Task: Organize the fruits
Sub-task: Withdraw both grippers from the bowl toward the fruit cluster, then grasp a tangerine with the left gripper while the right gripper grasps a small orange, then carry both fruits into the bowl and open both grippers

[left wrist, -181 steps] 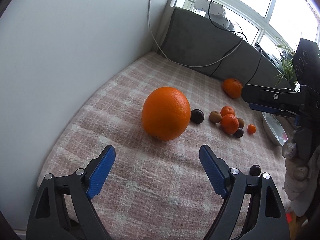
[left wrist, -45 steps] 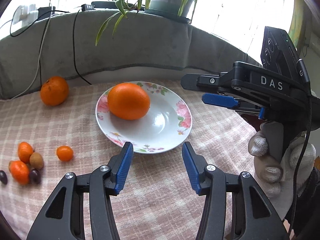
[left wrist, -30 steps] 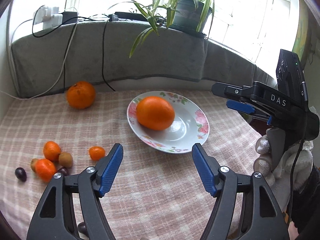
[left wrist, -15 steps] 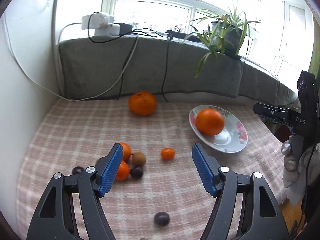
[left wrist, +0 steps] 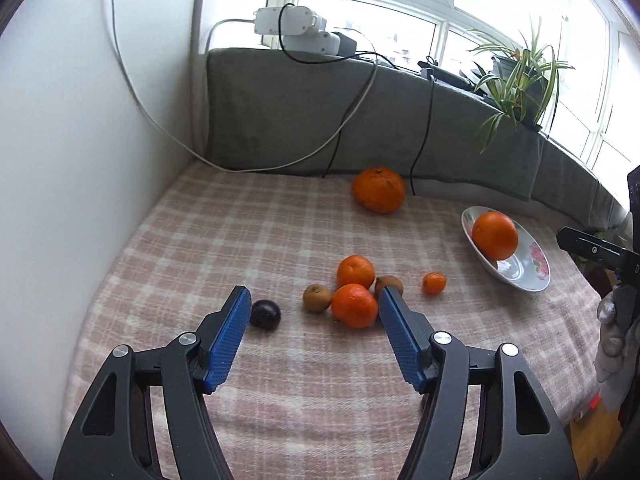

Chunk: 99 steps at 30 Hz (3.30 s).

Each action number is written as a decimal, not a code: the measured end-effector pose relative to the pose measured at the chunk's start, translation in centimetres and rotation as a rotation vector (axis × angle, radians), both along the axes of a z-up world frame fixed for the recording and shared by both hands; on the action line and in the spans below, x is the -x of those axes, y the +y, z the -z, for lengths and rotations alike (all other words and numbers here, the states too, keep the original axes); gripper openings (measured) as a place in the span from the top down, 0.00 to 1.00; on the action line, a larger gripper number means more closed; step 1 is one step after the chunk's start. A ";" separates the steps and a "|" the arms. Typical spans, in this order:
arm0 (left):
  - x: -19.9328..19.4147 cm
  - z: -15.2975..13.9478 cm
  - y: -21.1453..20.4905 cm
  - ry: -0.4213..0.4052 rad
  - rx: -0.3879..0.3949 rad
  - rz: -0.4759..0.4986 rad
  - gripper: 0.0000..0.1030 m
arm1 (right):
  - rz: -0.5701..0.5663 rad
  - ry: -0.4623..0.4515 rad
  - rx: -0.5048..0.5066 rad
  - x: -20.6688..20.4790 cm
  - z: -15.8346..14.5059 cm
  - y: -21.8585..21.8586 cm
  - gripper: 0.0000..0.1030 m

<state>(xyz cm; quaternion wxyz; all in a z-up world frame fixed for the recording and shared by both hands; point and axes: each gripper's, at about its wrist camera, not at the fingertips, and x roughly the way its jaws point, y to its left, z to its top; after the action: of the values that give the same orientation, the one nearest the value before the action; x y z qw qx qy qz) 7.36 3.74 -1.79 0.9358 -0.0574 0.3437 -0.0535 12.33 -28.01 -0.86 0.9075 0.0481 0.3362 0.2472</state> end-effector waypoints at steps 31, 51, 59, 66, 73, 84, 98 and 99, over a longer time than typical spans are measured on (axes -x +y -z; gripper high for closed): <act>-1.9 3.4 1.9 0.073 0.065 0.005 0.61 | -0.136 0.121 0.165 -3.7 7.0 10.7 0.47; -3.7 3.9 -4.6 0.068 -0.031 0.159 0.63 | -0.151 0.139 0.192 -5.2 8.3 11.0 0.53; -4.4 4.3 -5.1 0.070 -0.097 0.164 0.63 | -0.161 0.153 0.208 -5.8 8.7 11.5 0.53; -4.8 5.1 -5.7 0.079 -0.145 0.191 0.62 | -0.166 0.166 0.237 -5.9 9.3 11.9 0.54; -5.2 5.3 -5.7 0.075 -0.141 0.209 0.63 | -0.166 0.168 0.248 -6.1 9.5 11.8 0.57; -4.1 4.5 -4.8 0.067 -0.074 0.164 0.65 | -0.151 0.169 0.253 -6.1 9.2 11.8 0.71; -2.5 1.1 -5.0 -0.001 0.003 0.187 0.65 | -0.145 0.115 0.169 -3.7 5.9 9.8 0.71; -2.4 0.8 -5.4 -0.007 0.007 0.192 0.65 | -0.142 0.107 0.165 -3.5 5.6 9.5 0.71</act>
<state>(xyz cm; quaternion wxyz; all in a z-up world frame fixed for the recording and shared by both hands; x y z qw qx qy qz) 9.78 -1.62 -2.61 0.9272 -0.0274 0.3443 -0.1446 15.78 -18.50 -6.43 0.8694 -0.0375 0.4059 0.2794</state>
